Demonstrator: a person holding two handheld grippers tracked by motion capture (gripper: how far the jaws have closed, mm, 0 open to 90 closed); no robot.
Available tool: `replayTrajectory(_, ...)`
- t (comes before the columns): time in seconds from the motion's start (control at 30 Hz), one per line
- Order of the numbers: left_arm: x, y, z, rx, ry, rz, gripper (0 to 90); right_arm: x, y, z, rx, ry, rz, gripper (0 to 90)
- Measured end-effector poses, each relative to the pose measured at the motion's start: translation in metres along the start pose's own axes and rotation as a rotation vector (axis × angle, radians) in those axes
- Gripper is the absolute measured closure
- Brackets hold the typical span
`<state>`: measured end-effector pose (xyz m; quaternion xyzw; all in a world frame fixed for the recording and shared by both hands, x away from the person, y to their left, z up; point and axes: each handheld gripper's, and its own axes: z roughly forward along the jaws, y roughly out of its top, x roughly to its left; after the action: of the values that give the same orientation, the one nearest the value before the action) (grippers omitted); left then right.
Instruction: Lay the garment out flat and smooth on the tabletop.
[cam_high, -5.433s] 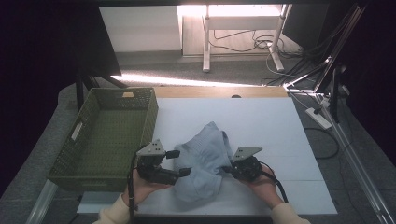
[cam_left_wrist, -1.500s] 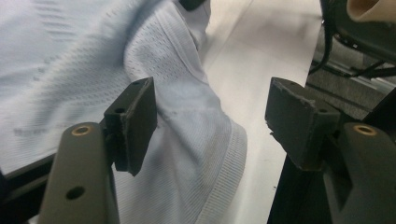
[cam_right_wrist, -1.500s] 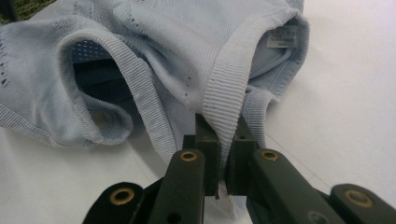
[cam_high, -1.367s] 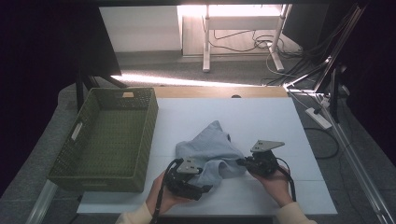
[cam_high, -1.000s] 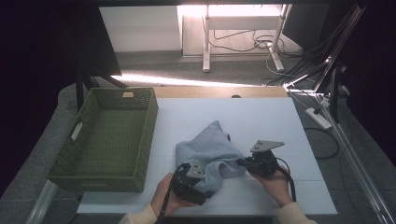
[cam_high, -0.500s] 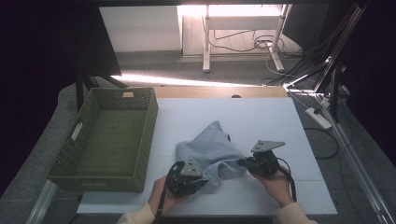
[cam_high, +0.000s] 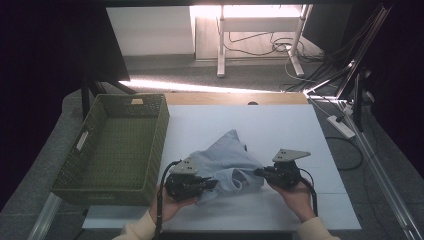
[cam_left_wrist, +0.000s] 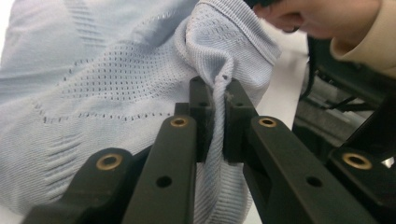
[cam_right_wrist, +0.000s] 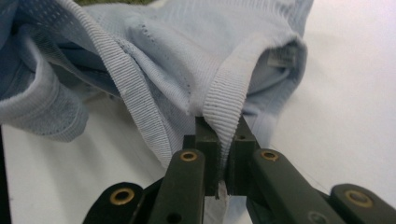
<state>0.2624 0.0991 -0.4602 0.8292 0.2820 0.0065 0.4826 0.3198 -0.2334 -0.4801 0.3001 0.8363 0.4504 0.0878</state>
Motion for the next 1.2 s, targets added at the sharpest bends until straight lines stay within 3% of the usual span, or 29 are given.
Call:
replayTrajectory(0.13,0.005,0.001,-0.004,-0.026,-0.013,-0.025,84.5,0.0,0.001,-0.001,-0.024,0.02,0.01,86.2)
replayTrajectory(0.7,0.012,0.004,-0.013,-0.071,0.002,-0.047,84.6,0.002,0.004,-0.003,-0.061,0.026,0.003,86.2)
replayTrajectory(0.9,0.017,0.005,-0.018,-0.098,-0.011,-0.067,84.6,0.005,0.007,-0.006,-0.09,0.038,0.0,86.2)
replayTrajectory(1.13,0.02,0.008,-0.027,-0.143,-0.016,-0.08,84.6,0.008,0.014,-0.014,-0.152,0.066,0.014,86.2)
replayTrajectory(1.2,0.022,0.01,-0.031,-0.162,-0.035,-0.09,84.7,0.01,0.018,-0.017,-0.174,0.07,0.011,86.2)
